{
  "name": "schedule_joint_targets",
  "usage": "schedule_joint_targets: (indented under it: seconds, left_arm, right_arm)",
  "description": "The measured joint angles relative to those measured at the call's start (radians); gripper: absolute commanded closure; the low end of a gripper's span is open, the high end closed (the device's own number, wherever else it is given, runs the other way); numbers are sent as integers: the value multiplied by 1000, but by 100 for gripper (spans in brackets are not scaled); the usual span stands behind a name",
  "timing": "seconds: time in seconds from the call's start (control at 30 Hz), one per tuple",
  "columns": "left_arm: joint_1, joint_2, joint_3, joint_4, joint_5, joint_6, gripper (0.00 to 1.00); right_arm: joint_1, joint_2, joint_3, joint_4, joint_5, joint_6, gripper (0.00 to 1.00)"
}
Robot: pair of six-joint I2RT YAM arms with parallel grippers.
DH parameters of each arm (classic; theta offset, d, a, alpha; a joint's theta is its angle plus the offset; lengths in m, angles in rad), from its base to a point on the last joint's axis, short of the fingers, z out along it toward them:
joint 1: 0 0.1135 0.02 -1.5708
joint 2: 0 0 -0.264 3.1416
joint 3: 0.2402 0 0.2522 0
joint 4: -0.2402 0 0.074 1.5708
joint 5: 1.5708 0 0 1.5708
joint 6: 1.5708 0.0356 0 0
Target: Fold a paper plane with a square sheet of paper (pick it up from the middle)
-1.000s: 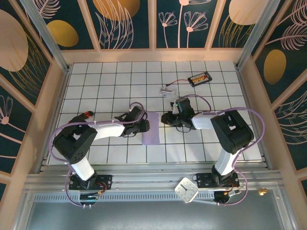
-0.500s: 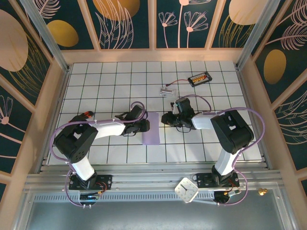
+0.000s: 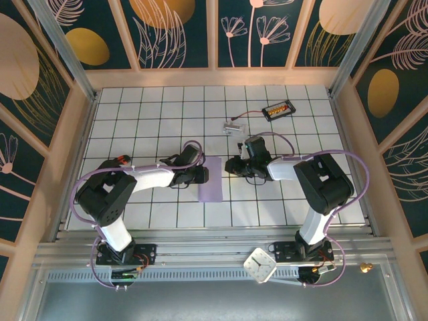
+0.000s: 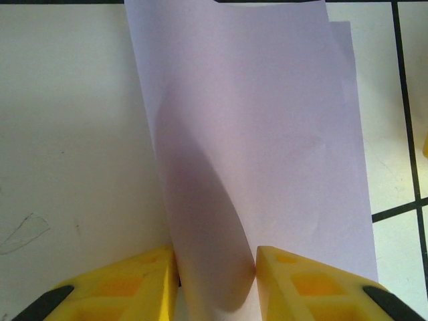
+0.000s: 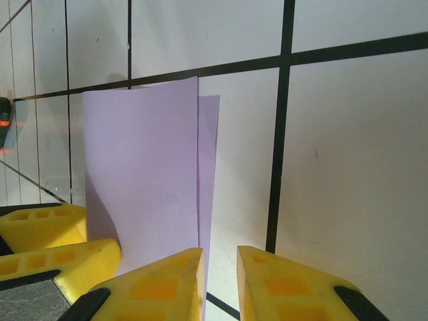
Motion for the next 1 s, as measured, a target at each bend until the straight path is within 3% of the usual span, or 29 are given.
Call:
schedule_joint_targets:
  seconds: [0.53, 1.0]
  left_arm:
    - [18, 11, 19, -19, 53, 45, 66]
    - [31, 16, 23, -23, 78, 61, 68]
  right_arm:
    - [0, 3, 16, -6, -2, -15, 78]
    - [0, 103, 116, -6, -13, -18, 80]
